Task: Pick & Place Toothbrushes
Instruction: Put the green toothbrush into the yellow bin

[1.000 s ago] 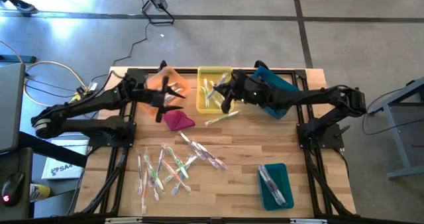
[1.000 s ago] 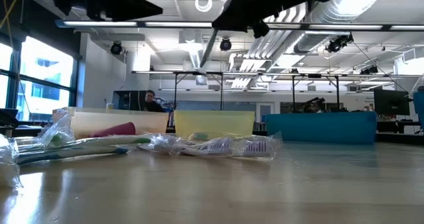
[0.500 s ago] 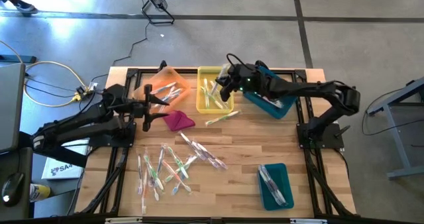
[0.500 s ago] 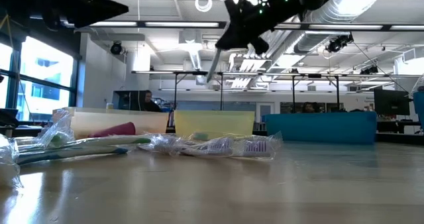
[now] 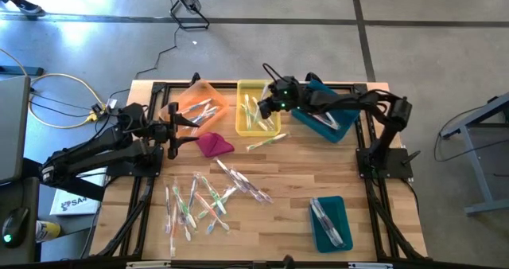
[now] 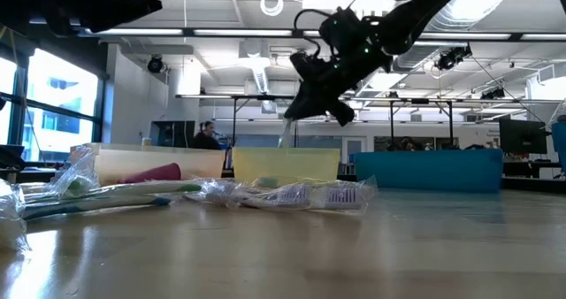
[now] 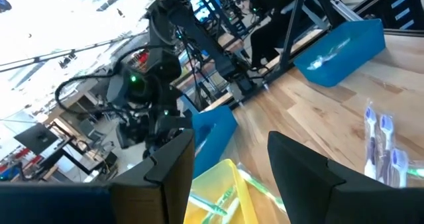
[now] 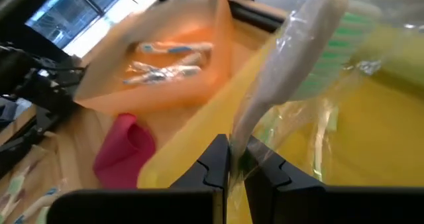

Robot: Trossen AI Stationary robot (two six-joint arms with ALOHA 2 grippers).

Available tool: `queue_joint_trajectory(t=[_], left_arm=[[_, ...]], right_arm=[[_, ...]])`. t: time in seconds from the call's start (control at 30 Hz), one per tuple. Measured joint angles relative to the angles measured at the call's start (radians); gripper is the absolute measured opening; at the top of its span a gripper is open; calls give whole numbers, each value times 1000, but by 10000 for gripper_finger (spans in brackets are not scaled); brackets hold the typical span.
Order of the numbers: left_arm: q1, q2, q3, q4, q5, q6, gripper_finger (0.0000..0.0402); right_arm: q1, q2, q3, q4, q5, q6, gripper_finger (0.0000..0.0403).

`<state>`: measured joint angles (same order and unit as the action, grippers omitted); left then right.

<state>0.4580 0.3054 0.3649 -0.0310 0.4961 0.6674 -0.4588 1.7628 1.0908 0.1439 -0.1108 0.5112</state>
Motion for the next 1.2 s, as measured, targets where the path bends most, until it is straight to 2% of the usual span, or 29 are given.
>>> queue_joint_trajectory(t=[0.43, 0.73, 0.9, 1.07, 1.2], left_arm=[[0, 0, 0, -2, 0, 0, 184], [0, 0, 0, -10, 1, -21, 184], [0, 0, 0, -29, 1, -22, 184], [0, 0, 0, -28, 1, -22, 184], [0, 0, 0, -29, 2, -22, 184]], right_arm=[[-20, 31, 0, -53, 4, 40, 19], [-20, 31, 0, -58, 82, 42, 99], [-20, 31, 0, -58, 84, 22, 139], [-19, 16, 0, -47, 80, -4, 151], [-17, -32, 0, -38, 30, -93, 139]])
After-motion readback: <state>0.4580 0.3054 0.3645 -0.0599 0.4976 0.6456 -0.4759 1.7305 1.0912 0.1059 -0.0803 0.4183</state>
